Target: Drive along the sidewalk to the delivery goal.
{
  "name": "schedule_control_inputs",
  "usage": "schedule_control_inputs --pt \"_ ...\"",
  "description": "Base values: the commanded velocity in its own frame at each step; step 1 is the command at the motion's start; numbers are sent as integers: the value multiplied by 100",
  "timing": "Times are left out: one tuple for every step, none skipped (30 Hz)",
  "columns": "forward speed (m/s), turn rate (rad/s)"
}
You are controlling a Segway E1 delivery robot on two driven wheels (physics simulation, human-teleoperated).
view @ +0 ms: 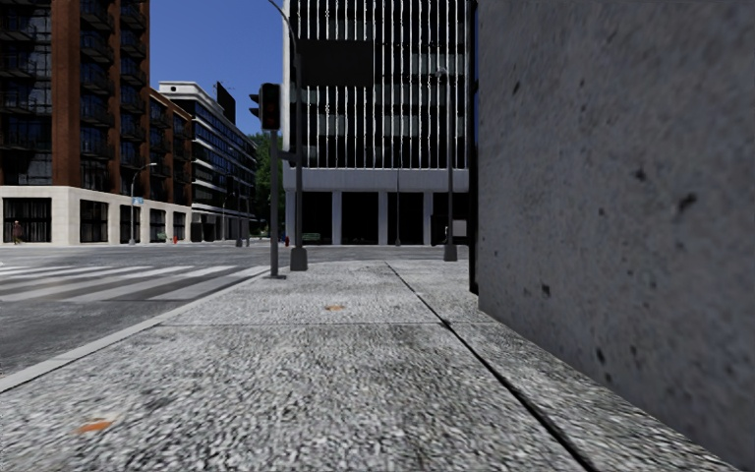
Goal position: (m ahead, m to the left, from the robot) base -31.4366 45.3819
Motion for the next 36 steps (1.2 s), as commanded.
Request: schedule_control_inputs --pt "131 0" --pt "131 0" --pt "131 0" --pt "131 0" --pt "131 0" --pt "131 0" --pt "131 0" --pt "131 0" --pt "131 0" --pt "131 0" --pt "131 0" --pt "131 0" --pt "131 0" --pt "131 0" --pt "131 0" --pt "131 0" --pt "131 0" --pt "131 0" --pt "131 0" --pt "131 0" --pt "131 0" --pt "131 0" --pt "131 0" --pt "131 0" --pt "131 0" --pt "131 0" --pt "131 0" --pt "131 0" --pt "131 0" --pt "131 0" --pt "131 0" --pt "131 0" --pt "131 0" --pt "131 0" --pt "131 0" --pt "131 0"
